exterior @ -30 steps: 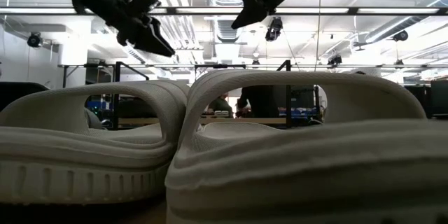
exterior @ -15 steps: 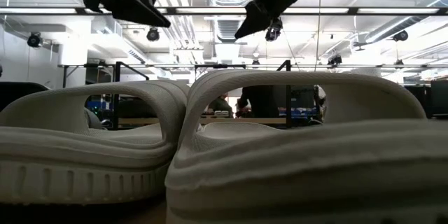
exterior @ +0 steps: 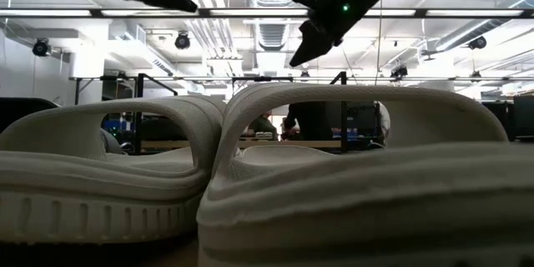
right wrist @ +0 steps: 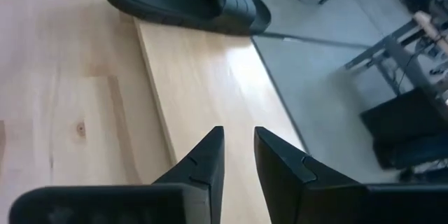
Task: Pick and place slides into the shelf
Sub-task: Put the black slide on the shelf
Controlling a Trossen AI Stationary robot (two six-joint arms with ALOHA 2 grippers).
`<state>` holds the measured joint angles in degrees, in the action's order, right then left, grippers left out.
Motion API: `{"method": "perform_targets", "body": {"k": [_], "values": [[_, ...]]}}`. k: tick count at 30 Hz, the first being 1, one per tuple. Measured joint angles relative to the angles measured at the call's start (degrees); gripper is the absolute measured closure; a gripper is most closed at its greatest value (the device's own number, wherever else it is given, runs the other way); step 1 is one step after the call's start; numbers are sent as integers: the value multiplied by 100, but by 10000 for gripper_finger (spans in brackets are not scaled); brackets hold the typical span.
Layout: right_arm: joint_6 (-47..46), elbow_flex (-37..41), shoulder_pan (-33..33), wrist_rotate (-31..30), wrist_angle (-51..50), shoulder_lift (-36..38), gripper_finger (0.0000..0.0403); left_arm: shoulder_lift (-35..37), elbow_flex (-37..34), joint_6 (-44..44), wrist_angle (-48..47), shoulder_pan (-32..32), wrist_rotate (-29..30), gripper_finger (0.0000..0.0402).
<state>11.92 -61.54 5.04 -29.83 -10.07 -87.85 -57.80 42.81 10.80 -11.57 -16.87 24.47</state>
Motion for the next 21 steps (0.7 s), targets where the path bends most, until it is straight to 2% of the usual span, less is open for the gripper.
{"method": "perform_targets", "body": {"k": [11,21], "values": [[-1433,0,-105,25,-862,0,332,-984,578,-465,70,-1015,857,265],[-1748,-2,-534,42,-1077,0,329,-1993,1447,-462,-3,-1747,1690,265]]}}
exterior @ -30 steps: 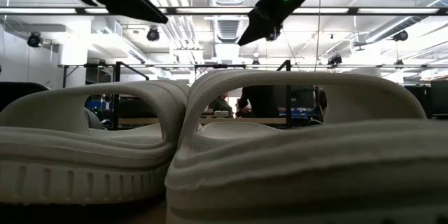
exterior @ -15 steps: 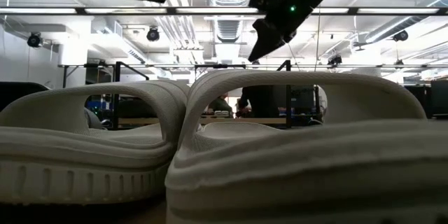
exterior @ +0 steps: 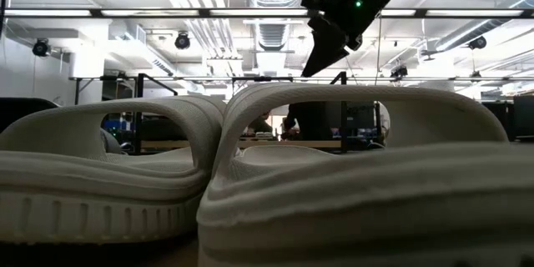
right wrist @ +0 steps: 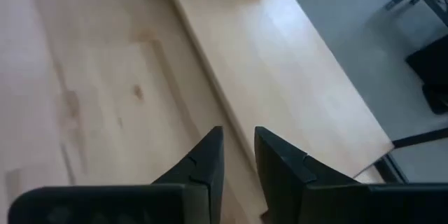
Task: Pick and place slides into the shelf
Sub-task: Put the black slide on the shelf
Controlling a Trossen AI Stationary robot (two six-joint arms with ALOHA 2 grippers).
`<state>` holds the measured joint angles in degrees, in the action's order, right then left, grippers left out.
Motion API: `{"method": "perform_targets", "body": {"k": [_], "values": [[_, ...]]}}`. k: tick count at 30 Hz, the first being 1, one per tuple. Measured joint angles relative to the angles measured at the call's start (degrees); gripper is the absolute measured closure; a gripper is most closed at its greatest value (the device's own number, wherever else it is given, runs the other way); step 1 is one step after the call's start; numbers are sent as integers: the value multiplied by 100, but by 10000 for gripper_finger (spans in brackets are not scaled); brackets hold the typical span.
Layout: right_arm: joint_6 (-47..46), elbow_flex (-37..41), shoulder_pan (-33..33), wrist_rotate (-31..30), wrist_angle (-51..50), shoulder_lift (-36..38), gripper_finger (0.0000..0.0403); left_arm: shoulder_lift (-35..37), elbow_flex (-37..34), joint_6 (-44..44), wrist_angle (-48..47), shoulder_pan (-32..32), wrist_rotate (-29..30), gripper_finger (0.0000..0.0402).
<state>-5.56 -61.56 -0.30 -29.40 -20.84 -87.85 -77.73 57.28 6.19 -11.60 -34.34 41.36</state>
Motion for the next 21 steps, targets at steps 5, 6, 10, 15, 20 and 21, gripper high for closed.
{"method": "perform_targets", "body": {"k": [5,6,10,15,20,21], "values": [[2,0,-163,2,0,0,329,-319,415,-305,-579,-427,890,265],[0,0,-191,1,0,0,331,-369,501,-463,-728,-497,1006,265],[-123,-2,-265,1,0,0,335,-528,761,-1065,-1149,-740,1156,265],[-505,-2,-358,177,-6,0,330,-673,818,-1376,-1183,-970,1164,265],[-720,-2,-441,412,-4,0,329,-786,815,-1767,-1191,-1169,1165,265],[-757,0,-457,413,-4,0,330,-804,815,-1833,-1191,-1204,1165,265]]}}
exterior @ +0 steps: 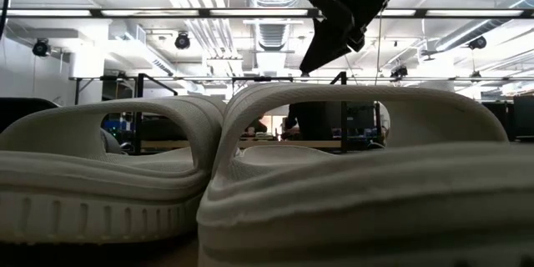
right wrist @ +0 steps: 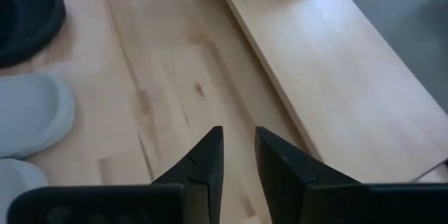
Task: Pick and place slides into the shelf
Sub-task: Put the black slide on the shelf
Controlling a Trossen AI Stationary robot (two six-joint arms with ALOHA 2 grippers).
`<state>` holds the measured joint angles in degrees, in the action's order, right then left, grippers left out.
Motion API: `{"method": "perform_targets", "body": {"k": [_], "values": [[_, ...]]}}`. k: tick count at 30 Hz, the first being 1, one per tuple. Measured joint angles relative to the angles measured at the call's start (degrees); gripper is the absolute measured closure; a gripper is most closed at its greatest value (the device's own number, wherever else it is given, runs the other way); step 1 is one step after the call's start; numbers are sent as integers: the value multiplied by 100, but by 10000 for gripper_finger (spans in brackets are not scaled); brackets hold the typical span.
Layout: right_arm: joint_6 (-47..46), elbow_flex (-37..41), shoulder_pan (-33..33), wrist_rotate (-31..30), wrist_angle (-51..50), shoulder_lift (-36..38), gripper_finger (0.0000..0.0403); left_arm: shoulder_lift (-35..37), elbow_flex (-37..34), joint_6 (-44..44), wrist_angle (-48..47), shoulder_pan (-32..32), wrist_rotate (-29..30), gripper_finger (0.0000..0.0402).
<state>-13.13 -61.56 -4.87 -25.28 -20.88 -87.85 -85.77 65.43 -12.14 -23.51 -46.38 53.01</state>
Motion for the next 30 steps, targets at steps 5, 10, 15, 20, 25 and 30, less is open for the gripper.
{"method": "perform_targets", "body": {"k": [5,10,15,20,25,30], "values": [[-41,0,-75,2,5,0,334,-40,0,-399,-20,-199,-1,265],[-40,4,-91,2,6,0,329,-40,86,-1199,-422,-471,-56,265],[80,4,-87,0,13,0,326,-43,304,-2439,-1420,-715,-60,265],[261,7,-87,-4,15,1,332,-46,238,-3399,-1983,-749,-117,265],[267,7,-87,-5,15,2,334,-48,151,-4101,-2115,-751,-585,265],[265,7,-87,-7,16,2,328,-48,151,-4133,-2158,-751,-613,265]]}}
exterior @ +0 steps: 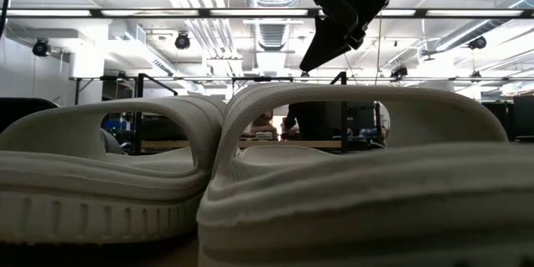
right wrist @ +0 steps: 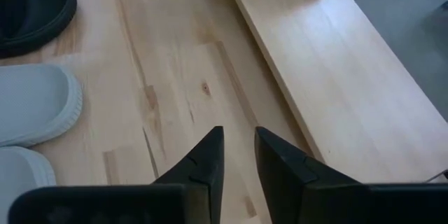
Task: Pick and place slides into the shelf
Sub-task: Put the black slide on the shelf
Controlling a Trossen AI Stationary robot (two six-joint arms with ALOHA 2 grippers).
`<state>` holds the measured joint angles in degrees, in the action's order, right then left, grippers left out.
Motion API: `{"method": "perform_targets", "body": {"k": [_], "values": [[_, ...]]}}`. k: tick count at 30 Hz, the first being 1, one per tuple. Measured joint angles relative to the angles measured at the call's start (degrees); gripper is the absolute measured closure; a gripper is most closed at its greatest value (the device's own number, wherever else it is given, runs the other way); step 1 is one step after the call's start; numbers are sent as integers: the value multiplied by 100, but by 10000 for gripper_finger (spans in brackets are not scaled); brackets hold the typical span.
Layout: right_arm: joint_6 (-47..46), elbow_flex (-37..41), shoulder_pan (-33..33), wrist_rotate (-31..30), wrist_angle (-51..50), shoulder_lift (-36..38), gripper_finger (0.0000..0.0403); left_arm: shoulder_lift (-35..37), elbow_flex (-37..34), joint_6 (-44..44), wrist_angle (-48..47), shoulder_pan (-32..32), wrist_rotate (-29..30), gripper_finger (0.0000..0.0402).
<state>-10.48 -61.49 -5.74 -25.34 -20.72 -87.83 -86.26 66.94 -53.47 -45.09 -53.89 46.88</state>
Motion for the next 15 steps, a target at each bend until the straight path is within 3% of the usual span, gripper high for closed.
{"method": "perform_targets", "body": {"k": [3,11,15], "values": [[0,0,0,0,1,0,326,-12,-21,5,-109,1,-145,265],[0,2,2,-17,3,0,333,-533,-35,-30,-737,10,-1353,265],[0,2,2,-16,3,0,335,-905,151,-31,-976,15,-1439,265]]}}
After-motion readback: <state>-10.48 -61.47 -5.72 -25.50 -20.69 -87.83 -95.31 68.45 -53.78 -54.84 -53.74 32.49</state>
